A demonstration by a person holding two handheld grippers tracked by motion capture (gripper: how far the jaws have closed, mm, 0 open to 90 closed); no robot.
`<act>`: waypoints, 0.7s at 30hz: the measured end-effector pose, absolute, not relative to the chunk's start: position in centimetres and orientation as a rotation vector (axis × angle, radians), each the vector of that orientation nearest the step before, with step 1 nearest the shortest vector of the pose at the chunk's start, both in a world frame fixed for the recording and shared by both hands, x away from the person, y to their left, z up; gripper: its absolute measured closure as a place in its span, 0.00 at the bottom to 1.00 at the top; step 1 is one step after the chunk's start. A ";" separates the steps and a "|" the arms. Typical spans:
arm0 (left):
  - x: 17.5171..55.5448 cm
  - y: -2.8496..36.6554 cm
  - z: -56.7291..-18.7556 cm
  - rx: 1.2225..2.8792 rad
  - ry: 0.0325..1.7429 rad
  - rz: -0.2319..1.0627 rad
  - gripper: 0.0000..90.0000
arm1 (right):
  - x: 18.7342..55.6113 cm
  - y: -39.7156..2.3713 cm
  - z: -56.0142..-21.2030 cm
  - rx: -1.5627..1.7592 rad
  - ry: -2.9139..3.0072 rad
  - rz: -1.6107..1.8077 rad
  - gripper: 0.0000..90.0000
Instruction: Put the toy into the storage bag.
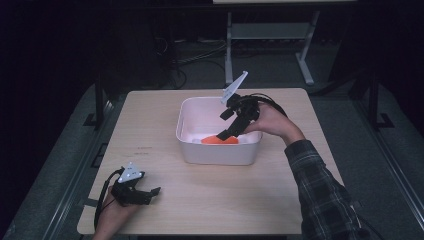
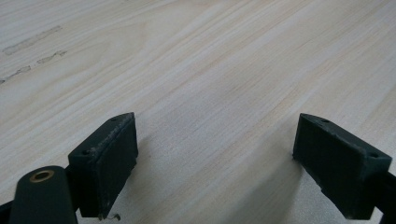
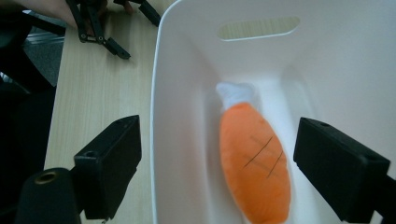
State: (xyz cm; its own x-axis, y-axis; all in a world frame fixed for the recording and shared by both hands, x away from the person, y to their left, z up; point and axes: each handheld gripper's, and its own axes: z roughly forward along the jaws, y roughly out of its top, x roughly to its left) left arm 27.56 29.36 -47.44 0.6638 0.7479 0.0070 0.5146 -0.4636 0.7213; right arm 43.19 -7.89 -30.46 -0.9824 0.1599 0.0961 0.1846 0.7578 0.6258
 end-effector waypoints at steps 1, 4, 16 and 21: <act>27.6 29.4 -47.4 2.169 0.970 0.422 0.15 | 43.1 -8.1 -30.4 -0.293 -2.909 -1.044 0.16; 27.6 29.4 -47.4 2.169 0.970 0.423 0.15 | 42.8 -9.1 -30.1 -0.310 -2.912 -1.063 0.16; 27.6 29.3 -47.5 2.166 0.972 0.422 0.15 | 41.7 -13.3 -29.3 -0.412 -2.915 -1.133 0.16; 27.6 29.3 -47.5 2.166 0.972 0.422 0.15 | 41.2 -14.9 -29.2 -0.459 -2.913 -1.152 0.16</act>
State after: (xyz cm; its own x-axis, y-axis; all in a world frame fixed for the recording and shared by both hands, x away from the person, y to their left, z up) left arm 27.55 29.34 -47.45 0.6628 0.7488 0.0054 0.5151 -0.4611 0.7226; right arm 41.16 -14.88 -29.23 -0.9576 0.2757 0.0834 0.2581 0.6933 0.6729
